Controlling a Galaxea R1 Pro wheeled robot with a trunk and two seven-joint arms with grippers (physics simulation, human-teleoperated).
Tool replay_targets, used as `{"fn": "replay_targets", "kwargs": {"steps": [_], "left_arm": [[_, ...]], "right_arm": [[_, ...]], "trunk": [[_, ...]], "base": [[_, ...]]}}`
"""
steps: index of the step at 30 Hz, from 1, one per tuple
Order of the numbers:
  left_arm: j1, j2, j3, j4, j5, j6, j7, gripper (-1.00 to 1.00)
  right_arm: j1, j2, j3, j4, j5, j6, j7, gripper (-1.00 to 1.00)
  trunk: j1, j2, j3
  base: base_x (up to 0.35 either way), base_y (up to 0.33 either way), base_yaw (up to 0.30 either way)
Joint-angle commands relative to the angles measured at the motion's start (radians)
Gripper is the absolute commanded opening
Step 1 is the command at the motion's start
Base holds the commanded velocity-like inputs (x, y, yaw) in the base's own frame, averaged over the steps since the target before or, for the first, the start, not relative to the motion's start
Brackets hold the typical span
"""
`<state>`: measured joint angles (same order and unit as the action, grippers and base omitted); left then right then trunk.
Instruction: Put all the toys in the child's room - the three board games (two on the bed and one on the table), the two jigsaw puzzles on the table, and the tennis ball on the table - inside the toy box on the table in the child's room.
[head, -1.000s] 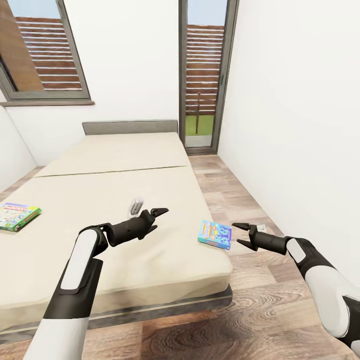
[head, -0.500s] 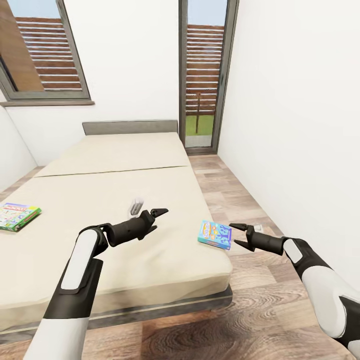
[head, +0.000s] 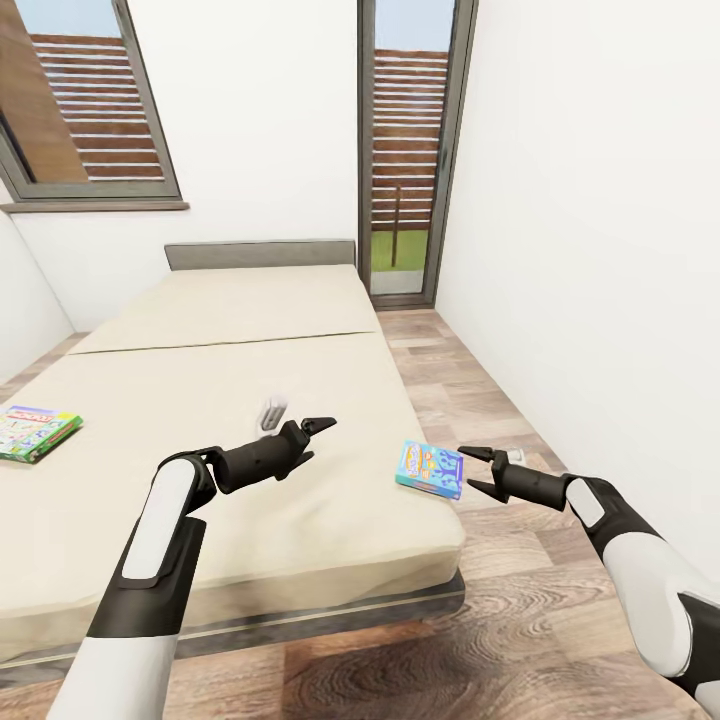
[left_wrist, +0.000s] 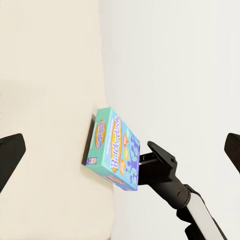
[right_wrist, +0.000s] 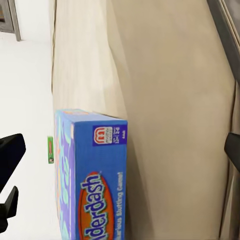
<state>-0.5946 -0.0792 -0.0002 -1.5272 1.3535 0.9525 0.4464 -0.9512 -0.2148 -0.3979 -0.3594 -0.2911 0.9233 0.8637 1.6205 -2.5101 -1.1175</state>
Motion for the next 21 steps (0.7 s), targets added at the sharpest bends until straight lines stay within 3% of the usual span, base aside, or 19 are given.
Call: {"fn": "replay_targets", "kwargs": {"steps": [1, 21], "left_arm": [[-0.001, 0.0, 0.001, -0.001, 0.01, 0.002, 0.01, 1.0], [-0.001, 0.0, 0.001, 0.0, 0.01, 0.002, 0.011, 1.0]], "right_arm": [[-0.001, 0.0, -0.006, 0.0, 0.005, 0.004, 0.004, 1.0], [0.002, 0.001, -0.005, 0.0, 0.004, -0.001, 0.024, 1.0]], "trunk": [[0.0, 0.0, -0.001], [0.0, 0.0, -0.001]], "base": [[0.0, 0.0, 0.0], [0.0, 0.0, 0.0]]}}
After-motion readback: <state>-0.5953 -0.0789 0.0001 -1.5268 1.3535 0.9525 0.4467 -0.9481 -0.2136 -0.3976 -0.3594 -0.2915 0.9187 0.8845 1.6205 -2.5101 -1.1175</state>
